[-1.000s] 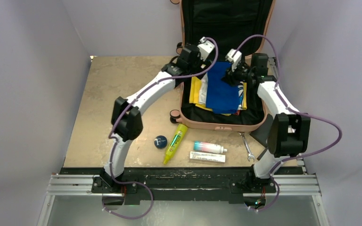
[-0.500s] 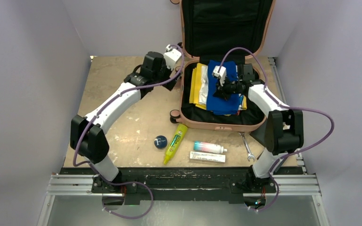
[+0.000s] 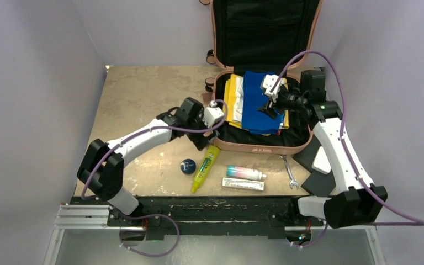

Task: Pack the luggage
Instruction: Place the clothes in the luggage, then pick up the medical item at the center of the board.

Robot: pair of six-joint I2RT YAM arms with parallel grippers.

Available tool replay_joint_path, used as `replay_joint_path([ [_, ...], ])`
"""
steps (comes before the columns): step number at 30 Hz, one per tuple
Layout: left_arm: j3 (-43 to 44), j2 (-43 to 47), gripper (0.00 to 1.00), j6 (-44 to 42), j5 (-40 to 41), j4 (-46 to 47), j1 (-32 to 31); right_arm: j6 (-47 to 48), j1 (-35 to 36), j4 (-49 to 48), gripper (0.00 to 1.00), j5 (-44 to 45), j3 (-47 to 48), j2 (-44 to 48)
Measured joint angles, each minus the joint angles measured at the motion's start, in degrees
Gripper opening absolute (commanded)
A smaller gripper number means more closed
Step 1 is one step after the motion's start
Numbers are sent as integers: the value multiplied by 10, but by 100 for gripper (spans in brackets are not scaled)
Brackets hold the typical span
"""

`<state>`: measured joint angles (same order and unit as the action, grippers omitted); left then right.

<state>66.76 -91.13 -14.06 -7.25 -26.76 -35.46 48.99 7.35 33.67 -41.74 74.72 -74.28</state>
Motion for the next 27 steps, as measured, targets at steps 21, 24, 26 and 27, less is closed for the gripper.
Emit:
replay_joint_path([
  [21, -71, -35, 89, 93, 0, 20, -90, -25, 0, -19, 65, 4, -73, 82],
  [24, -77, -48, 79, 101, -3, 26, -93, -27, 0, -25, 65, 4, -73, 82],
  [26, -79, -55, 72, 105, -5, 32, -94, -30, 0, -31, 65, 2, -73, 82],
  [27, -81, -59, 67, 106, -6, 35, -94, -31, 0, -34, 65, 1, -73, 82],
])
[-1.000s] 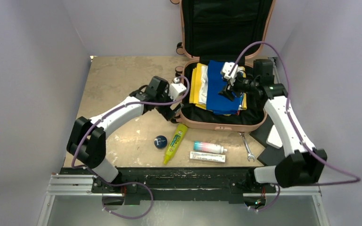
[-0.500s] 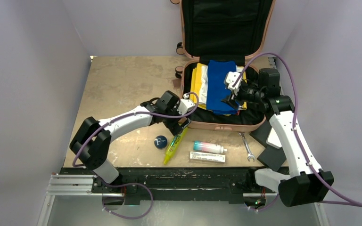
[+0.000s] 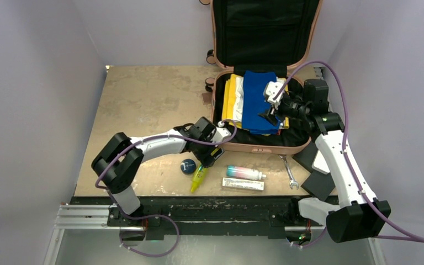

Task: Pack the luggage
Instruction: Pick up the medical item at the center of the board, then place the medical item in the luggage.

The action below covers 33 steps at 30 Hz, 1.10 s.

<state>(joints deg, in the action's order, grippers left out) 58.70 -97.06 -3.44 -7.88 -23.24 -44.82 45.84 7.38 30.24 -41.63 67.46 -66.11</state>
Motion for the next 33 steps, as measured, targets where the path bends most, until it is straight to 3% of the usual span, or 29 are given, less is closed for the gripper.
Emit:
replay_joint_path([
  [3, 0, -21, 42, 6, -6, 6, -3, -7, 0, -13, 66, -4, -4, 0],
  [6, 16, -35, 5, 14, -10, -14, -2, -13, 0, -23, 67, -10, -13, 1],
  [7, 21, -38, 0, 13, -13, -22, -2, -14, 0, -24, 67, -12, -16, 1],
  [16, 52, -55, 0, -12, -54, -63, -3, -23, 0, -42, 68, -14, -32, 14],
  [23, 89, -60, 0, -86, -129, -145, -4, -28, 0, -47, 68, -14, -32, 17],
  [28, 155, -37, 0, -116, -150, -213, -3, -35, 0, -53, 68, -14, -32, 17],
  [33, 276, -33, 0, -64, -160, -274, 13, -54, 0, -75, 69, -4, -41, 22],
])
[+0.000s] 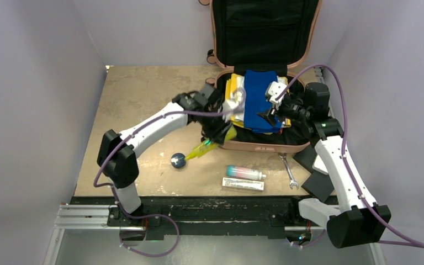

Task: Pack the luggage
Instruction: Place the medical item in the luggage.

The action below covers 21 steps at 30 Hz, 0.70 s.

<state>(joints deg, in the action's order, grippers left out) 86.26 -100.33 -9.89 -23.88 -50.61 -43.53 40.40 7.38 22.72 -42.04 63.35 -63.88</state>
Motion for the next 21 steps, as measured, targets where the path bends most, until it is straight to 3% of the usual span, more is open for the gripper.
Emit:
replay_joint_path([
  [7, 274, -130, 0, 169, 16, 100, 93, -37, -5, -40, 69, 26, -19, 15],
  [9, 312, -167, 0, 205, 32, 122, 111, -45, -7, -49, 69, 31, -23, 18],
  [21, 354, -287, 0, 381, 153, 174, 122, -68, -10, -83, 69, 40, -50, 23],
])
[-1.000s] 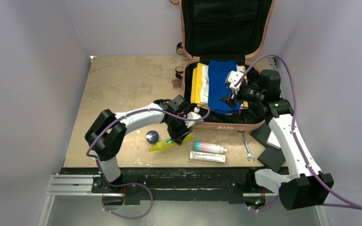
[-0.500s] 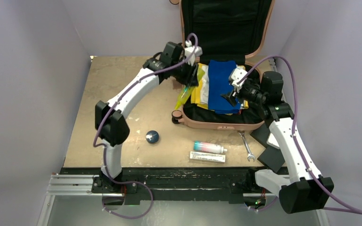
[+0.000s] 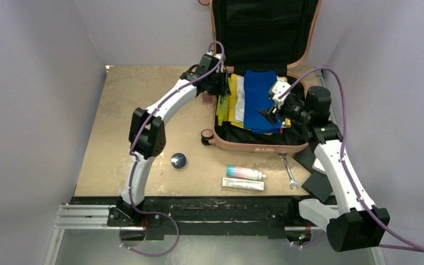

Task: Pack the luggage
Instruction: Place the medical item in the luggage.

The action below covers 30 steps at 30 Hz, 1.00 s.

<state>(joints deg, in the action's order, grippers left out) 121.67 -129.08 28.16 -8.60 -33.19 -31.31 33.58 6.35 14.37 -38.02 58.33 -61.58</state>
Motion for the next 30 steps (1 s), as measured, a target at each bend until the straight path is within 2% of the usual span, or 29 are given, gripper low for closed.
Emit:
replay_joint_path([
  [7, 0, -17, 0, 51, 43, 29, 10, -2, 0, -7, 69, 0, -5, 0],
  [9, 0, -18, 9, 53, 48, 36, 12, -2, 0, -7, 69, 0, -5, 0],
  [17, 0, -34, 58, 50, 52, 54, 11, -2, 0, -7, 69, 0, -5, 0],
  [20, 1, -34, 72, 49, 48, 61, 11, -2, 0, -7, 69, 0, -5, 0],
  [25, 1, -28, 86, 42, 45, 68, 5, -2, 0, -7, 69, 0, -5, 0],
  [27, 1, -22, 95, 33, 46, 68, 4, -2, 0, -7, 69, 0, -5, 0],
  [30, 1, -1, 98, 4, 53, 59, 7, -1, 0, -7, 69, 0, -5, 0],
])
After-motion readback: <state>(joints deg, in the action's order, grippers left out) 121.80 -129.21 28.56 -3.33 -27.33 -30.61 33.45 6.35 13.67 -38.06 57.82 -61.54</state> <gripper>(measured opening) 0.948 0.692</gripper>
